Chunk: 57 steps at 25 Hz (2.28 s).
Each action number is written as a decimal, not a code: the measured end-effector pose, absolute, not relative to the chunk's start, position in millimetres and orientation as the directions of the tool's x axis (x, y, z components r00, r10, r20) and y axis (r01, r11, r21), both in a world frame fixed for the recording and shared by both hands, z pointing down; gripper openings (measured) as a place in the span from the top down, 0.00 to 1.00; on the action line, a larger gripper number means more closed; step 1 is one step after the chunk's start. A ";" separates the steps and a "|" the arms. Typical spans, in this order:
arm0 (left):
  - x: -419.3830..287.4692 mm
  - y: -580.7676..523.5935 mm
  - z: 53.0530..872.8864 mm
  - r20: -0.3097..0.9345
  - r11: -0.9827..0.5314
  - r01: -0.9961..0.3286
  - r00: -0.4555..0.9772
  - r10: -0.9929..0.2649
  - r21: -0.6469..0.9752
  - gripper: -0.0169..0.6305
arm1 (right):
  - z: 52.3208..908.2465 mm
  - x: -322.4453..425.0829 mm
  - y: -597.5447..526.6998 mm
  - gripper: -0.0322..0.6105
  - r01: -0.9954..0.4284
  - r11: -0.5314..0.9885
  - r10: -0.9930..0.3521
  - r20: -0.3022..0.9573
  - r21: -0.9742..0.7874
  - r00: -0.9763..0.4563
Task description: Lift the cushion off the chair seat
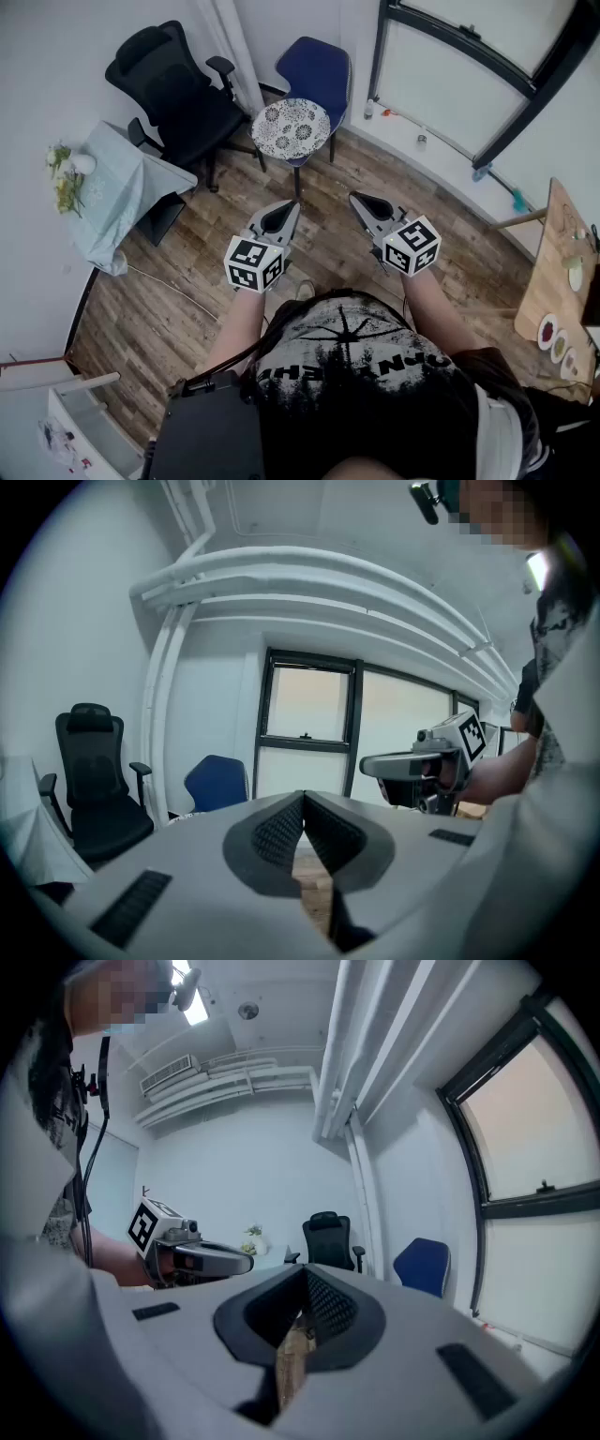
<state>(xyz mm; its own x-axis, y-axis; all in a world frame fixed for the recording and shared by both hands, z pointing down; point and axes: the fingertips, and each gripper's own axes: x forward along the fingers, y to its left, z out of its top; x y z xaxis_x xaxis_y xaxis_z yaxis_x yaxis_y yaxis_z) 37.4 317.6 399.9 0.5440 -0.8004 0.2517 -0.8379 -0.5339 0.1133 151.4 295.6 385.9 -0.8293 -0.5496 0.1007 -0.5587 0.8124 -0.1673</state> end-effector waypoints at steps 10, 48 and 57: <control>40.1 300.5 401.1 0.258 -0.547 -0.833 0.549 -0.795 0.089 0.95 | 383.6 154.0 277.4 0.92 -0.570 0.792 -0.567 0.081 -0.217 -0.819; -95.1 227.2 433.3 0.238 -0.617 -0.778 0.626 -0.742 0.121 0.95 | 409.2 15.5 214.1 0.92 -0.635 0.754 -0.621 0.130 -0.172 -0.773; -92.0 199.7 444.8 0.255 -0.598 -0.787 0.616 -0.746 0.153 0.95 | 421.1 13.9 185.5 0.92 -0.614 0.764 -0.595 0.152 -0.196 -0.789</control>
<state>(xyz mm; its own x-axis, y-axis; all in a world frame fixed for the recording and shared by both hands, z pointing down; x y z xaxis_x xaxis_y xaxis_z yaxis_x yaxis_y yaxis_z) -92.0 199.7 444.8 0.6157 -0.7455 0.2550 -0.7870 -0.5975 0.1534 13.9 185.5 421.1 -0.7891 -0.5953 0.1516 -0.6143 0.7643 -0.1963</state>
